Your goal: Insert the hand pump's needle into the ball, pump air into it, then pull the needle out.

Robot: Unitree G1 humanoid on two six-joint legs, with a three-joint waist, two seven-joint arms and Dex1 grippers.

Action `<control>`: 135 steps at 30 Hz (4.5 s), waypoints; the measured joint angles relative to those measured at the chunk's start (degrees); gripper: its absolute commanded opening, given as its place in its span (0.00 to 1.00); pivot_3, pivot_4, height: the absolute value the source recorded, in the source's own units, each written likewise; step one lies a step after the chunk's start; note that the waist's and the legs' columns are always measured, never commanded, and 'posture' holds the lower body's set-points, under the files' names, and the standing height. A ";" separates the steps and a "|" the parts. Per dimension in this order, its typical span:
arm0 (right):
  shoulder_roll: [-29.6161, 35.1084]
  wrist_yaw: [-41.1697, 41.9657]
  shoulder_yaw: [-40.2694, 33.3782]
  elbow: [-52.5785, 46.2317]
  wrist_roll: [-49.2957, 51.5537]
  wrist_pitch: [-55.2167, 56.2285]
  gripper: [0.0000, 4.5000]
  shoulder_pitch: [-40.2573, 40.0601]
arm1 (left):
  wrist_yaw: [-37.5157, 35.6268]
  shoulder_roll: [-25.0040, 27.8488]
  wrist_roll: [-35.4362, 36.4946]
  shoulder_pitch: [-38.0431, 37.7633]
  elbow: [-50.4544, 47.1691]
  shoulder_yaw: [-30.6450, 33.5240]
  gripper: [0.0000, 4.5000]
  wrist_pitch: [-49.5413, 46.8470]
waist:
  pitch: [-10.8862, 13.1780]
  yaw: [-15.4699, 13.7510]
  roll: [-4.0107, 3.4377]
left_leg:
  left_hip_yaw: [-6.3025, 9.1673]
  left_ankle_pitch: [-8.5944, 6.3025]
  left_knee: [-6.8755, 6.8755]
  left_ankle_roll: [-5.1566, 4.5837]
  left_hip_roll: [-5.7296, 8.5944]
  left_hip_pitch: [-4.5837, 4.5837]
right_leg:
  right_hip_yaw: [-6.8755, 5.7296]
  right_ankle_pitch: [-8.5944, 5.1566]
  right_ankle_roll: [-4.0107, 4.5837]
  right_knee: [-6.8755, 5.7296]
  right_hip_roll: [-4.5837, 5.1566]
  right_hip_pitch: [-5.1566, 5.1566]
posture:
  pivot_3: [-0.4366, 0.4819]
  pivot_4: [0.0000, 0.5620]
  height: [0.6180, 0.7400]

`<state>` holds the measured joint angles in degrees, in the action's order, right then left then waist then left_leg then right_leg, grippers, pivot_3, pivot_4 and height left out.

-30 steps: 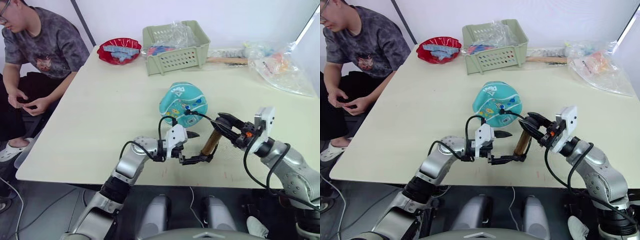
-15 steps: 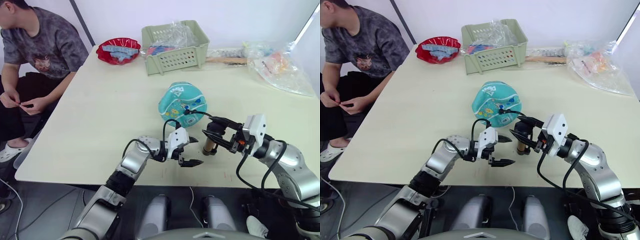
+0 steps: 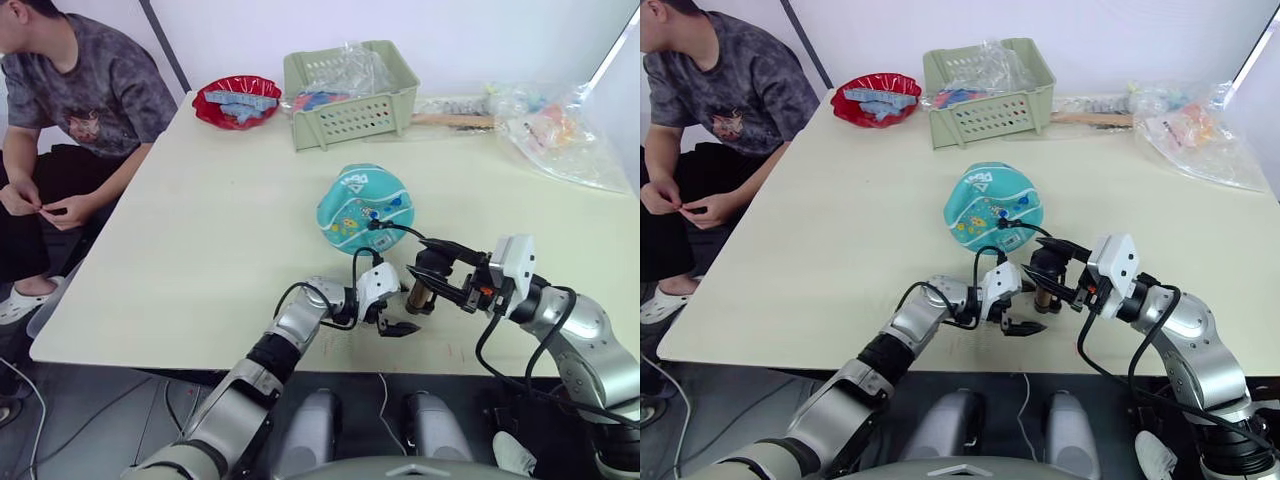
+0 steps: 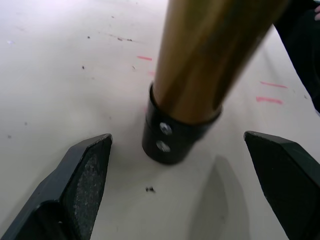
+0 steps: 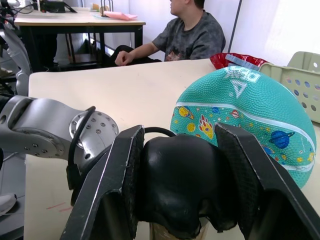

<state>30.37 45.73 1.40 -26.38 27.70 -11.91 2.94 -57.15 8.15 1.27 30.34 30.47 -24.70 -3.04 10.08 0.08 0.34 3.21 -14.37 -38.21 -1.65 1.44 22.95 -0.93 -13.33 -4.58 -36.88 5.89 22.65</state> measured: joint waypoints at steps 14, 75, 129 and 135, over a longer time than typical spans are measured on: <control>1.44 0.04 -2.16 -0.33 3.17 -3.22 0.38 0.03 | -0.09 -2.81 -1.25 -0.16 3.80 -0.12 0.27 4.77 | 0.01 -0.42 0.02 | 0.01 0.00 0.00 0.00 0.00 0.00 | -0.01 0.00 0.01 0.00 0.00 0.00 | 0.48 0.27 1.00; 5.82 3.13 -6.10 1.32 8.18 -1.67 0.38 -1.87 | 3.10 -5.30 -5.85 0.96 12.01 0.36 0.26 12.66 | -1.10 -0.84 0.82 | 0.35 -0.01 -0.06 -0.01 -0.05 -0.26 | -0.43 -0.07 -0.09 0.11 0.05 -0.50 | 0.48 0.27 1.00; 12.32 5.43 -10.49 0.67 12.47 -8.33 0.38 2.38 | 4.31 -7.50 -6.73 3.09 17.02 1.18 0.26 16.01 | -0.85 -0.85 0.58 | 0.54 -0.02 -0.07 -0.01 -0.03 -0.14 | -0.70 -0.16 -0.19 0.16 0.09 -0.54 | 0.48 0.27 1.00; 8.04 4.71 -5.47 4.22 5.12 -2.92 0.38 -0.22 | 4.30 -7.56 -6.81 2.90 16.94 1.17 0.26 16.08 | -0.94 -0.87 0.66 | 0.54 -0.02 -0.06 -0.01 -0.01 -0.15 | -0.70 -0.08 -0.05 0.16 0.09 -0.54 | 0.48 0.27 1.00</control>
<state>38.42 50.44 -4.07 -22.16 32.82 -14.83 2.72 -52.85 0.59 -5.54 33.24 47.41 -23.53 13.04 9.13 -0.78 1.00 3.76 -14.39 -38.27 -1.66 1.43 22.81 -1.63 -13.41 -4.63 -36.72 5.97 22.11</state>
